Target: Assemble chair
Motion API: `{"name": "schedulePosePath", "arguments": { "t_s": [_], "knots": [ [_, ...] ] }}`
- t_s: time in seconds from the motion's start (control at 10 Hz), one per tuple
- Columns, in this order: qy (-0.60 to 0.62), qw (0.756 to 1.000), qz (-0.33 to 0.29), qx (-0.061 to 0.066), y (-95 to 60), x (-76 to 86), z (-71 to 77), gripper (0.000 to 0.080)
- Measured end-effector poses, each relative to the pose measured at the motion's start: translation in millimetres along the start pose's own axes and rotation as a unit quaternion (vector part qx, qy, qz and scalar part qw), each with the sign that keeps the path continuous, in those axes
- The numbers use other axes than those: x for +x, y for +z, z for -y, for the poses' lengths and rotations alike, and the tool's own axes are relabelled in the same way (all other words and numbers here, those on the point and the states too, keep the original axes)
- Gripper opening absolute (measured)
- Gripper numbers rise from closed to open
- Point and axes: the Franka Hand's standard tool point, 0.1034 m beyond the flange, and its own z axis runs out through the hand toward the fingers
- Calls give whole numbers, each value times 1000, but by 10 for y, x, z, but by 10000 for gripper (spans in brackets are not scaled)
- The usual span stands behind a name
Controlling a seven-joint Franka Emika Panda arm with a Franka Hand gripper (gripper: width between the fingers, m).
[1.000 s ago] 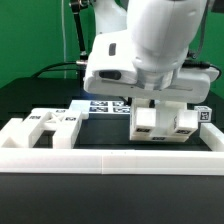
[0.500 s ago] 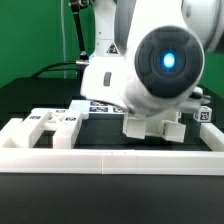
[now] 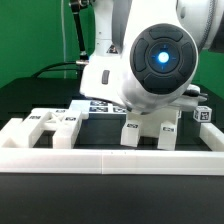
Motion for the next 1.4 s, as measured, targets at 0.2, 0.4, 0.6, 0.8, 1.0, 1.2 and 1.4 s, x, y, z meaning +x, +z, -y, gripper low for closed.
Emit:
{"name": "schedulePosePath", "arguments": {
  "t_s": [0.2, 0.4, 0.6, 0.8, 1.0, 1.2, 1.4],
  "knots": [
    [0, 1000, -2, 4, -11, 37, -45, 644],
    [-4, 1000, -16, 11, -87, 67, -117, 648],
    [-7, 1000, -17, 20, -149, 31, -207, 649],
    [-14, 999, -18, 25, -199, -92, -245, 649],
    [-13, 998, -47, 25, -322, -72, -275, 649],
    [-13, 996, -80, 28, -376, -11, -272, 649],
    [-14, 986, -160, 36, -473, 11, -242, 649]
  ]
}}
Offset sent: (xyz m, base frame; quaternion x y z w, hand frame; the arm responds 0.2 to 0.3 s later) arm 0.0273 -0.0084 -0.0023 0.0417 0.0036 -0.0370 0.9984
